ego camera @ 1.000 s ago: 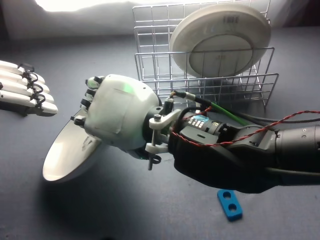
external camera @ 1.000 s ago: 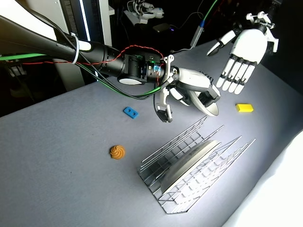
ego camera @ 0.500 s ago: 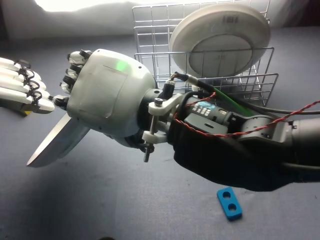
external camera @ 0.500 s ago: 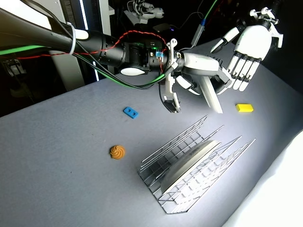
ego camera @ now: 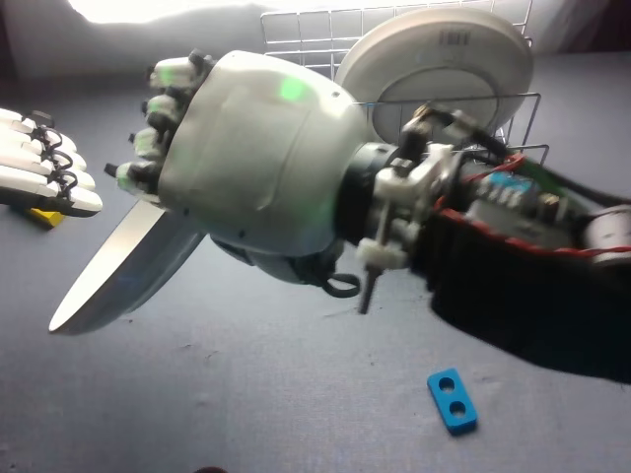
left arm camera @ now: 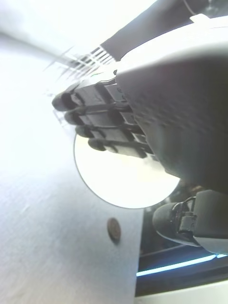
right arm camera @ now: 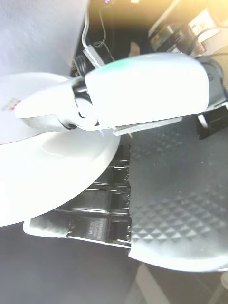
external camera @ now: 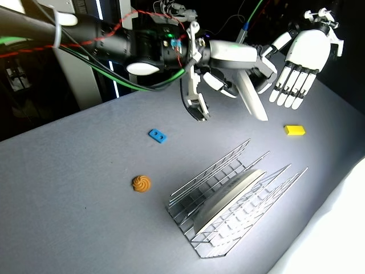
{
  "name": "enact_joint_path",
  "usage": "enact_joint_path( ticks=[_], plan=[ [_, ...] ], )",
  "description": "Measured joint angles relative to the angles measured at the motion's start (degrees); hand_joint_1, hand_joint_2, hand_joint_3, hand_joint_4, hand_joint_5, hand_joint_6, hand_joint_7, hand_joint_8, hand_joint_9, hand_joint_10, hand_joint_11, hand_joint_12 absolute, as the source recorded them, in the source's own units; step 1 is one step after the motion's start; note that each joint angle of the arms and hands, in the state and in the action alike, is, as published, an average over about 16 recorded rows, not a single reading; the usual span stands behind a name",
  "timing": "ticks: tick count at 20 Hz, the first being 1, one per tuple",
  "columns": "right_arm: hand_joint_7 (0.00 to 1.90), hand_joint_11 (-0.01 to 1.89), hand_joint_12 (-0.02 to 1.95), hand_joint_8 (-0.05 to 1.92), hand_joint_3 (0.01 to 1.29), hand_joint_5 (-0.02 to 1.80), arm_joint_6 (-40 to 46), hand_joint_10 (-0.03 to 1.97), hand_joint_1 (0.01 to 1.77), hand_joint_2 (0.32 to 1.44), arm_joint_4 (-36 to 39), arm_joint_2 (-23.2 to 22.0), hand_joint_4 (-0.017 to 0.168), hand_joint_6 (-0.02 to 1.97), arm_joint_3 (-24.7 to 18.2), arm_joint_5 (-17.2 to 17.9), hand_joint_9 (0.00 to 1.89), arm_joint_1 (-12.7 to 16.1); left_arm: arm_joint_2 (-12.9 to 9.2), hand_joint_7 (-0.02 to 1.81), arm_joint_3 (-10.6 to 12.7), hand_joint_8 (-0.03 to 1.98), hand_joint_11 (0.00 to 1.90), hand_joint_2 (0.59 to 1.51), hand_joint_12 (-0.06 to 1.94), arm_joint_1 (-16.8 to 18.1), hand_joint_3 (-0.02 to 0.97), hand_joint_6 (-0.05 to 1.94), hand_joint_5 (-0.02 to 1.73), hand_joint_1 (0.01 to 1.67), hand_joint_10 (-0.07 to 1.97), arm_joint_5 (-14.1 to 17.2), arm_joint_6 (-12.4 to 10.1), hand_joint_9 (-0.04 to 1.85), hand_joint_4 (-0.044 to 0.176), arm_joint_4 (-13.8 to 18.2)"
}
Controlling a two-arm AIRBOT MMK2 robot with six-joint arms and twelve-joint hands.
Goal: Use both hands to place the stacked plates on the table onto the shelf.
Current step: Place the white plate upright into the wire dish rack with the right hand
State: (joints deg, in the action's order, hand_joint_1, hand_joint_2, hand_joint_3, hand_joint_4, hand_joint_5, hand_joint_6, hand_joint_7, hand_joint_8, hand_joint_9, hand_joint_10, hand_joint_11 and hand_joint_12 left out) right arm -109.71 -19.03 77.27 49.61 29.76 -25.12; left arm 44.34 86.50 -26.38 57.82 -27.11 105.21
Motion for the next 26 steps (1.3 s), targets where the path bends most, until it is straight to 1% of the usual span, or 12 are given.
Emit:
enact_joint_path(
  ticks=[3,7,12,15,17,20,26],
  plan=[
    [0.74,0.51,1.82,1.66,0.01,0.66,3.8,1.68,1.13,1.13,0.3,-3.6,0.001,1.19,-2.6,-3.6,0.67,2.0,0.0,0.10,0.0,0.00,0.02,1.124,0.19,0.5,0.021,0.01,0.08,0.02,0.01,0.1,-0.2,0.08,0.000,0.0],
    [0.75,0.51,1.83,1.66,0.01,0.66,9.7,1.68,1.13,1.13,0.4,-7.9,0.000,1.19,-5.0,-9.3,0.67,4.9,0.0,0.10,-0.1,0.00,0.02,1.125,0.18,1.1,0.020,0.01,0.08,0.02,0.01,0.5,-0.4,0.08,0.000,0.0],
    [0.75,0.51,1.85,1.65,0.01,0.66,15.7,1.69,1.13,1.12,-2.4,-11.8,0.000,1.19,-5.9,-16.3,0.67,8.4,0.2,0.10,0.4,0.00,0.02,1.126,0.17,1.8,0.021,0.01,0.08,0.02,0.01,0.9,-0.7,0.07,0.000,0.1],
    [0.76,0.50,1.86,1.64,0.01,0.66,17.7,1.70,1.13,1.12,-5.4,-13.7,0.000,1.19,-6.1,-19.1,0.67,10.1,0.5,0.09,0.8,0.00,0.02,1.127,0.18,2.1,0.021,0.01,0.07,0.02,0.01,1.2,-0.9,0.07,0.000,0.2],
    [0.76,0.51,1.87,1.64,0.01,0.67,18.4,1.70,1.14,1.12,-7.8,-15.0,0.000,1.18,-6.1,-20.0,0.66,11.1,0.7,0.09,1.1,0.00,0.02,1.128,0.18,2.1,0.021,0.01,0.07,0.02,0.01,1.4,-0.9,0.07,0.000,0.4],
    [0.76,0.51,1.89,1.64,0.01,0.67,18.7,1.71,1.15,1.13,-12.2,-16.6,0.000,1.18,-6.1,-20.4,0.65,12.2,1.1,0.09,1.6,0.00,0.02,1.128,0.19,2.2,0.021,0.01,0.07,0.02,0.01,1.6,-1.0,0.07,0.000,0.7],
    [0.76,0.50,1.89,1.64,0.01,0.68,16.9,1.72,1.16,1.13,-22.6,-19.7,0.000,1.16,-6.2,-19.0,0.65,13.6,1.7,0.09,1.9,0.00,0.02,1.128,0.21,2.6,0.021,0.01,0.07,0.02,0.01,1.7,-1.1,0.07,0.000,1.3]
  ],
)
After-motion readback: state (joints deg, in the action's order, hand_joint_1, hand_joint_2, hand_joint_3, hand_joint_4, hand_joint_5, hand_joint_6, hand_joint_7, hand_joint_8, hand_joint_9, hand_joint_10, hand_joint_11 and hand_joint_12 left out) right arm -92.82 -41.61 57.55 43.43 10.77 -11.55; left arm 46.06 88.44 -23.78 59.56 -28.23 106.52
